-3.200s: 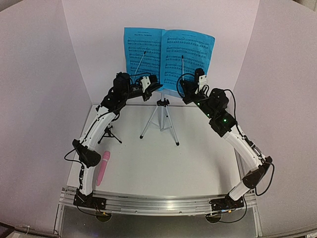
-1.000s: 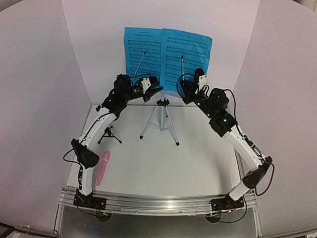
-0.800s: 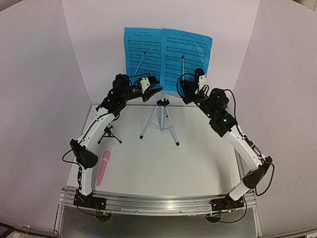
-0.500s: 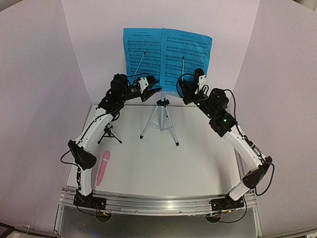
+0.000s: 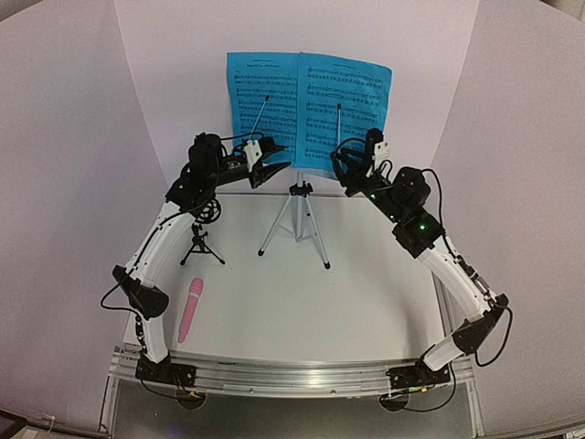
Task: Set up the instrument practice props
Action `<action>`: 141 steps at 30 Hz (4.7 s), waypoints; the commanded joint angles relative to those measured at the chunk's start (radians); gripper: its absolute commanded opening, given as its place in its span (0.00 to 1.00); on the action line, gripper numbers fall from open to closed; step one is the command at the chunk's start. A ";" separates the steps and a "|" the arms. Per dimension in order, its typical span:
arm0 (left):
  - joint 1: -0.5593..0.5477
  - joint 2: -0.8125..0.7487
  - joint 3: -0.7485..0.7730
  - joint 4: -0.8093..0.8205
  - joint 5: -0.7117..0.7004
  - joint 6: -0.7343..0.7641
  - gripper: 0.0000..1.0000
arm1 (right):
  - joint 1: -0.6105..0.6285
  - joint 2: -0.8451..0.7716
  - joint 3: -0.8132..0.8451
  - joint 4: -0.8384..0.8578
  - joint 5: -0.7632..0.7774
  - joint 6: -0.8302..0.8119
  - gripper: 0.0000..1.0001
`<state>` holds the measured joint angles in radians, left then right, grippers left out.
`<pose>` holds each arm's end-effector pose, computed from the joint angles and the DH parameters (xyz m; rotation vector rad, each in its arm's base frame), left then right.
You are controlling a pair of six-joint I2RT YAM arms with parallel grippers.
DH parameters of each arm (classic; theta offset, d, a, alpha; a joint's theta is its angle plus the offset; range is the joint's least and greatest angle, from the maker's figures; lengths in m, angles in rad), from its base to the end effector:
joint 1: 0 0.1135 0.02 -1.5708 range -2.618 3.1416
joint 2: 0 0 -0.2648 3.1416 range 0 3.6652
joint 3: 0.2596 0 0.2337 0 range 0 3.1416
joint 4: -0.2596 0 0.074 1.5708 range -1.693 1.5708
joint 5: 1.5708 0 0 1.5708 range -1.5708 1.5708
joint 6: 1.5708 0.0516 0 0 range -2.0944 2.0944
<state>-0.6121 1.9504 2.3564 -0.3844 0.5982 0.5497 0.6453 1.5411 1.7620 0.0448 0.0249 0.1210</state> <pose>0.3259 -0.2643 0.5063 1.2205 0.9964 -0.5111 0.2728 0.2038 0.5192 -0.3242 1.2922 0.6362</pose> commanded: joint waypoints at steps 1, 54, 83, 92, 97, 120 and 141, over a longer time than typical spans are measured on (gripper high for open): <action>0.002 -0.151 -0.056 -0.109 0.032 -0.024 0.43 | 0.006 -0.079 -0.016 0.034 -0.049 0.017 0.51; 0.229 -0.332 -1.409 -0.520 -0.726 -0.359 0.66 | 0.004 -0.487 -0.701 -0.743 0.420 0.522 0.85; 0.232 -0.845 -1.388 -0.602 -0.351 -0.200 0.00 | 0.004 -0.548 -0.675 -0.743 0.479 0.476 0.86; 0.232 -1.205 -1.290 -0.162 -0.374 -0.444 0.00 | 0.004 -0.517 -0.664 -0.739 0.488 0.476 0.86; 0.231 -1.058 -1.110 0.115 -0.630 -0.531 0.00 | 0.004 -0.497 -0.652 -0.731 0.485 0.476 0.85; 0.232 -0.706 -1.108 0.634 -0.556 -0.458 0.00 | 0.004 -0.621 -0.736 -0.718 0.553 0.471 0.86; 0.258 -0.664 -1.160 0.519 -0.567 -0.435 0.00 | 0.004 -0.619 -0.736 -0.717 0.543 0.474 0.86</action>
<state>-0.3614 1.2729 1.2128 0.1400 -0.0025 0.1074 0.6468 0.9272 1.0252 -0.6898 0.5529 0.5922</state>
